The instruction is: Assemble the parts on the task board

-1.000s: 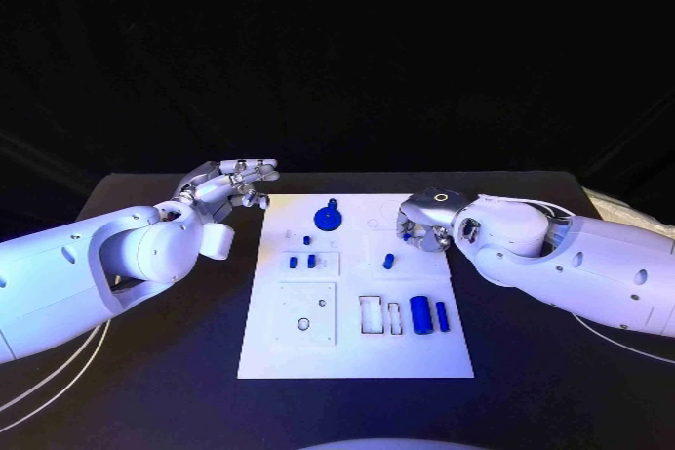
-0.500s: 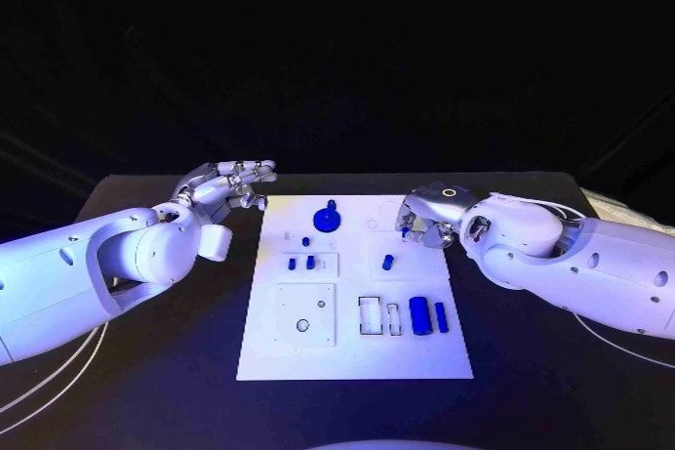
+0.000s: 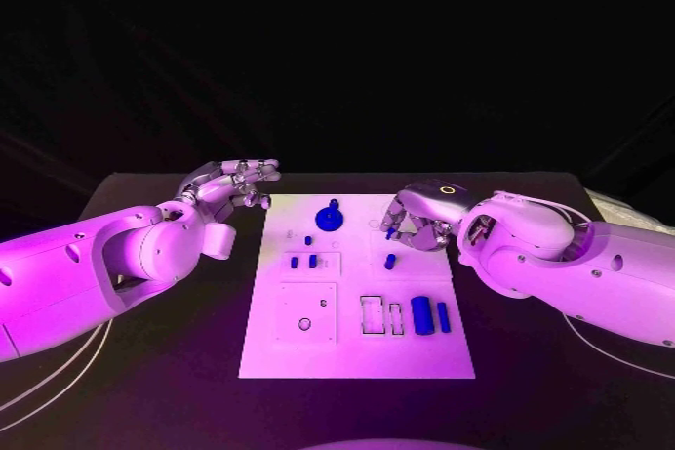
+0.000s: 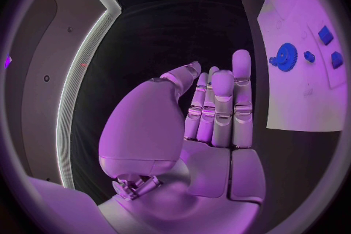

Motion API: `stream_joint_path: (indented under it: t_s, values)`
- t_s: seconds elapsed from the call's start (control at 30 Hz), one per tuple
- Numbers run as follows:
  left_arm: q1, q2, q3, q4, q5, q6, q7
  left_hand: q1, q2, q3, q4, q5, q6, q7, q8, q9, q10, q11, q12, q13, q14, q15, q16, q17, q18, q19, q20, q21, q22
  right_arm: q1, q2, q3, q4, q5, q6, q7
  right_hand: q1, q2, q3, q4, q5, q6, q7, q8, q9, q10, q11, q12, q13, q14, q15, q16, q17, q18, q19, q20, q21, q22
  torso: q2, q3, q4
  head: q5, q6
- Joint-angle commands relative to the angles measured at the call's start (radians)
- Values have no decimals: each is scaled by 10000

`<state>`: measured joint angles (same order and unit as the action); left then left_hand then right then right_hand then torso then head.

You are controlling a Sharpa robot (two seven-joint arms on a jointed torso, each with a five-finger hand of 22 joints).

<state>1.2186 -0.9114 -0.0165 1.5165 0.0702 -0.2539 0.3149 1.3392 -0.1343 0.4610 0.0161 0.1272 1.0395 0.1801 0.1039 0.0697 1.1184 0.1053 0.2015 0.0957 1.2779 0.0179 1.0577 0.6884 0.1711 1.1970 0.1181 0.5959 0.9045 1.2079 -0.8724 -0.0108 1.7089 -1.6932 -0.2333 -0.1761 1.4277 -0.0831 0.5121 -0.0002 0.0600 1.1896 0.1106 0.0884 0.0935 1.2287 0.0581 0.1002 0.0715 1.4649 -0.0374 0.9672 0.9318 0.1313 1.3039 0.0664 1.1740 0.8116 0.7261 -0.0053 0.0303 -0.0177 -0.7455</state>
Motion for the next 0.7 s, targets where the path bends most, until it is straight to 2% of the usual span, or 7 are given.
stream_joint_path:
  t_s: [0.03, 0.17, 0.27, 0.37, 0.53, 0.63, 0.7]
  values:
    - [-14, 57, 4, -15, -33, 105, 101, -55, 40, -46, -10, 33, -78, 15, 29, -10, -67, 10, 47, 13, -83, 16, -67, -13, 115, -13, 13, -35, -15, -94, 198, -9, 270, 511, -167, 217, -119, -18, 68, -21, 85, -13, 67, -20, 17, 86, -45, -28, 6, 186, 56, 48, 22, 31, 42, 32, 39, 9, 1, -13, 2, 68, -19]
    - [-42, 97, 4, -39, -33, 127, 108, -55, 40, -46, -10, 33, -78, 15, 29, -10, -67, 10, 47, 13, -83, 16, -67, -13, 115, -13, 13, -35, -15, -273, 541, -33, 468, 510, -80, 341, -126, -17, 91, -43, 111, -21, 81, -28, 19, 84, -35, -38, 3, 187, 62, 60, 32, 32, 44, 34, 45, 13, 5, -26, -2, 137, -41]
    - [-59, 134, 4, -60, -33, 143, 109, -55, 40, -46, -10, 33, -78, 15, 29, -10, -67, 10, 47, 13, -83, 16, -67, -13, 115, -13, 13, -35, -15, -408, 814, -77, 418, 398, 75, 400, -131, -18, 95, -48, 116, -24, 85, -31, 20, 82, -32, -42, 1, 186, 64, 57, 27, 34, 40, 35, 41, 2, 5, -27, 4, 173, -62]
    - [-69, 165, 4, -65, -33, 164, 108, -61, 55, -53, -2, 37, -85, 20, 29, -10, -78, 14, 57, 15, -87, 20, -69, -23, 115, -11, 16, -48, -25, -576, 1061, -126, 310, 295, 235, 454, -135, -20, 97, -52, 118, -25, 88, -32, 20, 81, -29, -45, 0, 187, 66, 64, 34, 33, 42, 35, 44, 7, 1, -45, 9, 211, -79]
    - [-80, 178, 4, -49, -33, 192, 97, -61, 55, -53, -2, 37, -85, 20, 29, -10, -78, 14, 57, 15, -87, 20, -69, -23, 115, -11, 16, -48, -25, -823, 1356, -160, 172, 88, 393, 490, -142, -25, 103, -64, 123, -33, 97, -38, 21, 75, -23, -53, -2, 185, 71, 58, 26, 37, 36, 34, 38, -7, 9, -8, 1, 302, -135]
    - [-84, 185, 4, -45, -33, 202, 92, -61, 55, -53, -2, 37, -85, 20, 29, -10, -78, 14, 57, 15, -87, 20, -69, -23, 115, -11, 16, -48, -25, -941, 1539, -173, 36, 9, 389, 448, -150, -29, 106, -72, 125, -38, 105, -42, 21, 72, -18, -58, -4, 184, 74, 55, 21, 39, 33, 35, 35, -16, 5, -10, -16, 320, -142]
    - [-86, 199, 4, -50, -33, 216, 75, -61, 55, -53, -2, 37, -85, 20, 29, -10, -78, 14, 57, 15, -87, 20, -69, -23, 115, -11, 16, -48, -25, -1009, 1643, -181, -45, -19, 388, 424, -166, -28, 106, -73, 124, -40, 112, -45, 23, 70, -11, -62, -5, 184, 78, 63, 28, 37, 34, 37, 39, -10, 6, -14, 2, 310, -149]
